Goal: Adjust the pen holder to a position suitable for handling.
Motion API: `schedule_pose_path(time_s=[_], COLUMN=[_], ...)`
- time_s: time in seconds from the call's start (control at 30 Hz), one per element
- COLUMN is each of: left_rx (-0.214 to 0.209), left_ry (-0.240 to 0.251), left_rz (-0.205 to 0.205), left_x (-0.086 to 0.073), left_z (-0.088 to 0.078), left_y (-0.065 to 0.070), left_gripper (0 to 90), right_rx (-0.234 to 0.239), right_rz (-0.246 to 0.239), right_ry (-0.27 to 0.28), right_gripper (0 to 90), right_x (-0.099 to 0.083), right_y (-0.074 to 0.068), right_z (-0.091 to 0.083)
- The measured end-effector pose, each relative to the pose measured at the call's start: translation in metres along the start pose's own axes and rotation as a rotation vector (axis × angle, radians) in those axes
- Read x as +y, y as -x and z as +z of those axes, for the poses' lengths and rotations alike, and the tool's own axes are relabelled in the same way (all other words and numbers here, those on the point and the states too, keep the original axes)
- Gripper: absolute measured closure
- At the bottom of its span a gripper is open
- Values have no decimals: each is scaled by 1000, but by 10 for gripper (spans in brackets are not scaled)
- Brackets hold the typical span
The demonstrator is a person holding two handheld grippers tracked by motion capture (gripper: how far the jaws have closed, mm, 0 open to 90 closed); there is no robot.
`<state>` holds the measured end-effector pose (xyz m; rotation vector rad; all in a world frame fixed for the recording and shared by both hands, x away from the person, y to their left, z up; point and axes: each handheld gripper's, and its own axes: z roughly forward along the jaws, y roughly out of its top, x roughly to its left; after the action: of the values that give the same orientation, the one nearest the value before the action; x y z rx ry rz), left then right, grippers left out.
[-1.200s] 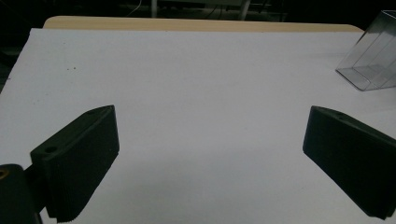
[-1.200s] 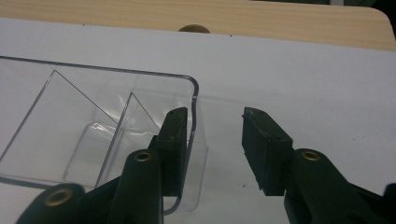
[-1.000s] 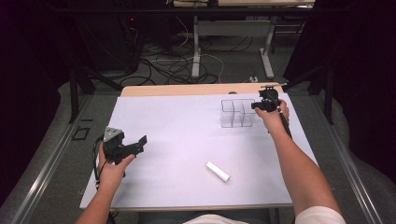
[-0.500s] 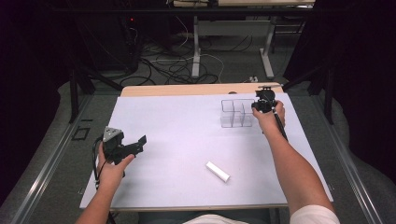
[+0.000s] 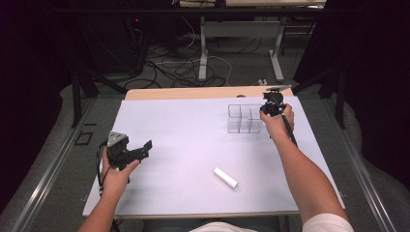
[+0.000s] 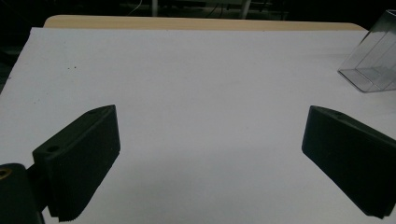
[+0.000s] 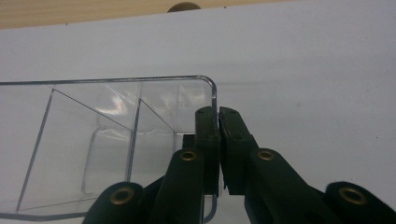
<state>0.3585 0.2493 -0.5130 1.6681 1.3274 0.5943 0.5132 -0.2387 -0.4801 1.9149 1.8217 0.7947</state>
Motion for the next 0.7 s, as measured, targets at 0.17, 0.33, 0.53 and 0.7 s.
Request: schedule_pose_path(time_s=[0.17,0.33,0.53,0.7], left_rx=[-1,-1,-3,-2], left_ry=[0,6,2,7], left_rz=[0,2,3,-5], left_x=[0,0,0,0], left_z=[0,-1,-2,-1], left_y=[0,0,1,1], left_gripper=[43,43,43,43], right_rx=[17,25,43,52], right_rz=[2,-16,-11,-26], right_ry=[-46,-80,-87,-99], right_gripper=[875,875,873,872], right_x=[-5,-11,-25,-38], right_y=[-5,-7,-2,3], right_z=[-7,-16,-28,-40])
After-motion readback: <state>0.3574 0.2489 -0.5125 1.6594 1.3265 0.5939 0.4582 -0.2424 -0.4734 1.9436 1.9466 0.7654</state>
